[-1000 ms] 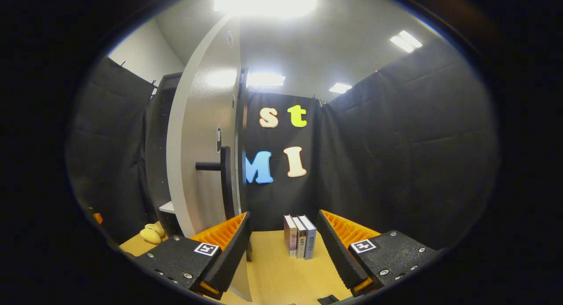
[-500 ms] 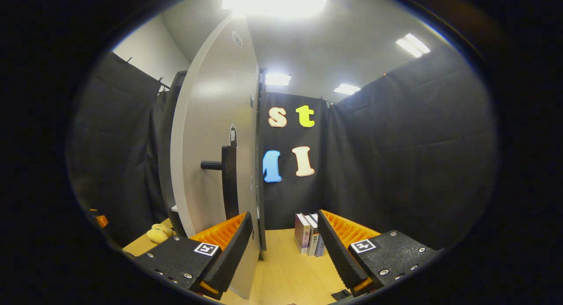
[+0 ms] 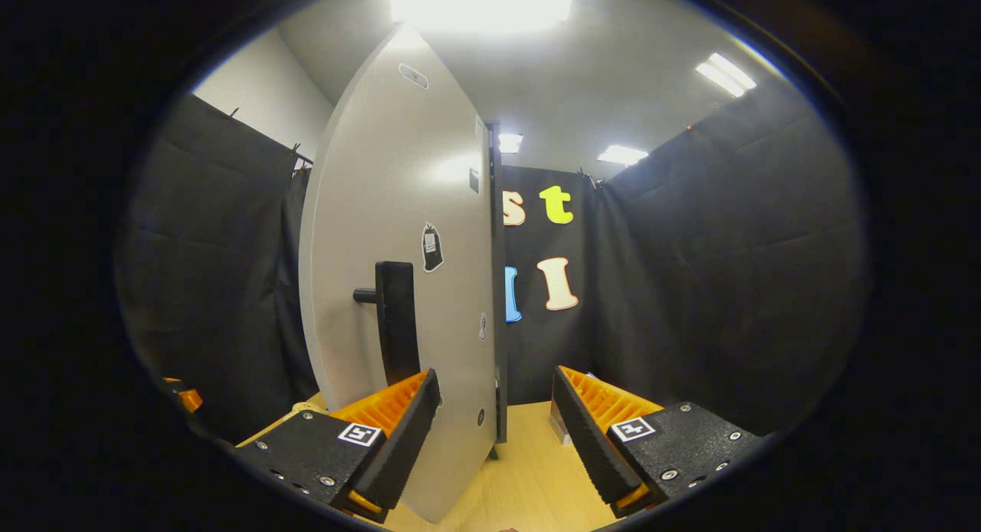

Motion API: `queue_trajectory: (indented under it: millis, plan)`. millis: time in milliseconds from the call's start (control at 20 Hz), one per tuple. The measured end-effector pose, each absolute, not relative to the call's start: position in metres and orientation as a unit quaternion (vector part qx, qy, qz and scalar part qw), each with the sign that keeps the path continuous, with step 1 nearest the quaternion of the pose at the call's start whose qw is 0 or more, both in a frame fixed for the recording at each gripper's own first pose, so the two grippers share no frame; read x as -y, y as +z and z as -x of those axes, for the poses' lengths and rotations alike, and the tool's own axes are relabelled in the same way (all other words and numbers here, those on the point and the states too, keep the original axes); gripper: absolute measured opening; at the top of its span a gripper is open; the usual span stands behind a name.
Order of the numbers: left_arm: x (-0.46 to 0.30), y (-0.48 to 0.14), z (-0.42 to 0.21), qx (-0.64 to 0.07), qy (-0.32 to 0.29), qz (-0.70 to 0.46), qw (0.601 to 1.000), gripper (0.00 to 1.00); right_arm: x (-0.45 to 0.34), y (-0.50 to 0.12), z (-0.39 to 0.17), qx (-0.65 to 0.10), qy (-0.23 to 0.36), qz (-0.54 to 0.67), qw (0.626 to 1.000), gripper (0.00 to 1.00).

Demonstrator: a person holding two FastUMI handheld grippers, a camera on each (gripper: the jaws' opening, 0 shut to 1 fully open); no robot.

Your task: Open the cabinet door with the right hand, grasp the bottle in the cabinet with the left hand and place it on the coaster, then close the cabinet door with the right hand.

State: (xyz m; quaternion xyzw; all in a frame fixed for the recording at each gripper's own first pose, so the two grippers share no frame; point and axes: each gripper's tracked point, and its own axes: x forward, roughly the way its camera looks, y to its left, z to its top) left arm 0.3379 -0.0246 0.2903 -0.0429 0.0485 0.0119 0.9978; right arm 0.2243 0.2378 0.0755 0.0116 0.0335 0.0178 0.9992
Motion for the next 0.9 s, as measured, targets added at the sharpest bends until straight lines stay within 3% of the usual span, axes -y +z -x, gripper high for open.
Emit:
queue_trajectory:
  millis: [250,300,350,450,500,600,750,800,850,900]
  plan:
    - [0.015,0.290,-0.335,-0.048,0.023,0.046,0.997,0.84,-0.271,0.073,-0.233,-0.035,0.041,-0.023,0.998,0.93]
    - [0.012,0.288,-0.335,-0.048,0.026,0.043,0.998,0.81,-0.277,0.073,-0.235,-0.034,0.044,-0.023,0.998,0.88]
    - [0.009,0.287,-0.335,-0.049,0.030,0.041,0.998,0.81,-0.282,0.074,-0.237,-0.032,0.048,-0.022,0.998,0.93]
    - [0.000,0.284,-0.332,-0.053,0.040,0.037,0.997,0.81,-0.292,0.072,-0.242,-0.031,0.053,-0.022,0.998,0.89]
    - [-0.003,0.283,-0.328,-0.055,0.045,0.036,0.997,0.84,-0.296,0.071,-0.245,-0.032,0.055,-0.025,0.998,0.94]
    - [-0.011,0.282,-0.325,-0.058,0.055,0.031,0.996,0.81,-0.304,0.068,-0.249,-0.032,0.060,-0.030,0.997,0.94]
    - [-0.020,0.281,-0.319,-0.060,0.067,0.024,0.996,0.84,-0.314,0.064,-0.258,-0.035,0.068,-0.034,0.996,0.94]
    - [-0.024,0.281,-0.316,-0.059,0.071,0.020,0.996,0.78,-0.319,0.063,-0.262,-0.036,0.071,-0.035,0.996,0.94]
    - [-0.029,0.283,-0.313,-0.059,0.074,0.017,0.995,0.81,-0.323,0.062,-0.264,-0.037,0.073,-0.036,0.996,0.91]
    - [-0.031,0.284,-0.312,-0.058,0.078,0.014,0.995,0.78,-0.328,0.062,-0.267,-0.037,0.077,-0.036,0.996,0.94]
